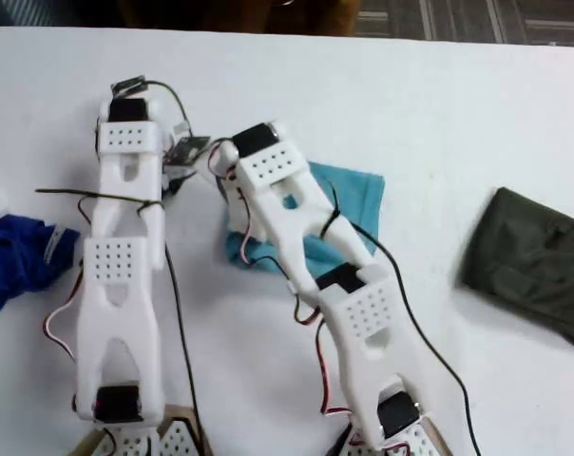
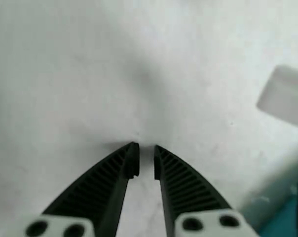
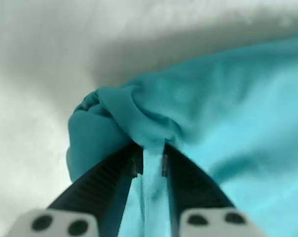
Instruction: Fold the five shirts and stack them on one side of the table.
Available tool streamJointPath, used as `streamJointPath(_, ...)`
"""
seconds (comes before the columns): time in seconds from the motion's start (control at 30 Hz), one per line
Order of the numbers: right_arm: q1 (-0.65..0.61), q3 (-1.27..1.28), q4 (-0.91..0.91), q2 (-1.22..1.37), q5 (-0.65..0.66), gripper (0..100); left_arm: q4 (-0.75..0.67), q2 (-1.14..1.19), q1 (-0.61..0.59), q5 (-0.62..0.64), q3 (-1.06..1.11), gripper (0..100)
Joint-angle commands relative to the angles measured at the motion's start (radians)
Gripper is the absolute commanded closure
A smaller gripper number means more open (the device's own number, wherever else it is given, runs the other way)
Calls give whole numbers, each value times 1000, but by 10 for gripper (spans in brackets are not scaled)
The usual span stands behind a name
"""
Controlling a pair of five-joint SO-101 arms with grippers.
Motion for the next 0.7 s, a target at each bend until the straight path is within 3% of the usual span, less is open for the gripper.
streamJointPath(0.0, 1, -40, 12, -10, -8, 971, -20, -9, -78, 9, -24, 932)
streamJointPath(0.33, -7, -150, 77, -53, -8, 979, -28, -8, -109, 63, -24, 932)
streamJointPath(0.67, -53, 175, 76, -206, -6, 979, -28, -9, -141, 95, -24, 932)
